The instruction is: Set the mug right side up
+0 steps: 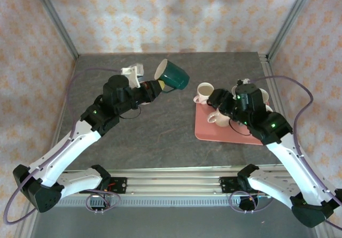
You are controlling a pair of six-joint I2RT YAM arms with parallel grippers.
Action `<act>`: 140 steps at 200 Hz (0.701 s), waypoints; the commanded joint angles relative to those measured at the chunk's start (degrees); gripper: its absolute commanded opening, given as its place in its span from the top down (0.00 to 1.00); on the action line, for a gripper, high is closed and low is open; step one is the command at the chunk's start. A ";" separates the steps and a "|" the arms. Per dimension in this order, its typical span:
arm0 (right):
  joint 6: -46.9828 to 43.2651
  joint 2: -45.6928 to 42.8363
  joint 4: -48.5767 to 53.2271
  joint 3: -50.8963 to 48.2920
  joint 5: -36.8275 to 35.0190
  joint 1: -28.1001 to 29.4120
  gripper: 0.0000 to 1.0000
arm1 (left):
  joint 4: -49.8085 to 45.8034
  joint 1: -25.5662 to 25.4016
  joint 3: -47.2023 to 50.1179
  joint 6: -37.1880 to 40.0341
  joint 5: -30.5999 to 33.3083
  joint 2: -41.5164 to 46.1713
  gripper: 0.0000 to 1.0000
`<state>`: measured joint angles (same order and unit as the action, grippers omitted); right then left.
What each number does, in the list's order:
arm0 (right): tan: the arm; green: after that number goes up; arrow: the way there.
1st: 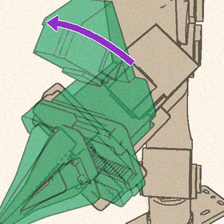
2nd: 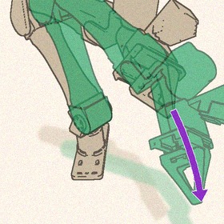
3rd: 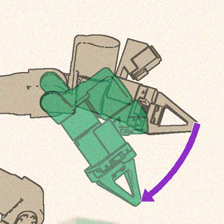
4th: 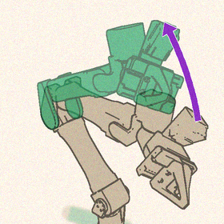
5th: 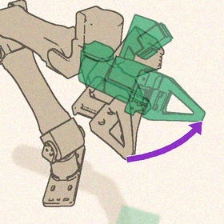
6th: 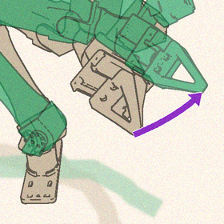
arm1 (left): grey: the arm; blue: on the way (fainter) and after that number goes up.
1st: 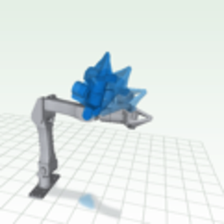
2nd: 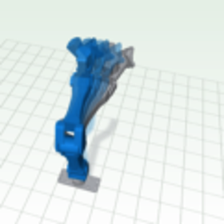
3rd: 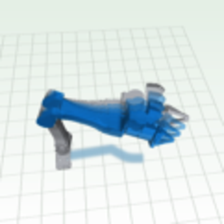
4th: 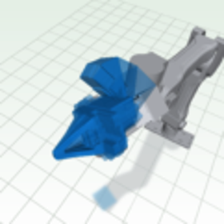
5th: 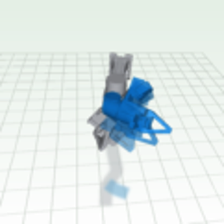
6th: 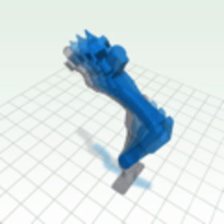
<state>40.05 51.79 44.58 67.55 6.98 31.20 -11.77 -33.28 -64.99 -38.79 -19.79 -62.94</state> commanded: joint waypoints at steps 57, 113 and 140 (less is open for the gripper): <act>-8.07 2.38 16.99 7.01 4.47 -8.08 0.38 | -1.95 -4.85 -0.40 34.67 -4.51 -3.14 1.00; -8.49 3.85 19.33 6.30 7.24 -12.38 0.38 | 5.48 -8.03 1.97 41.69 -3.25 -7.98 1.00; -8.28 3.78 18.98 5.52 7.44 -13.09 0.38 | 8.09 -9.29 2.66 44.46 -1.80 -10.44 1.00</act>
<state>32.69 55.79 62.26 72.97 13.72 18.63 -14.61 -41.41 -62.06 0.56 -23.14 -73.45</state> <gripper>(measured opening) 0.616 0.133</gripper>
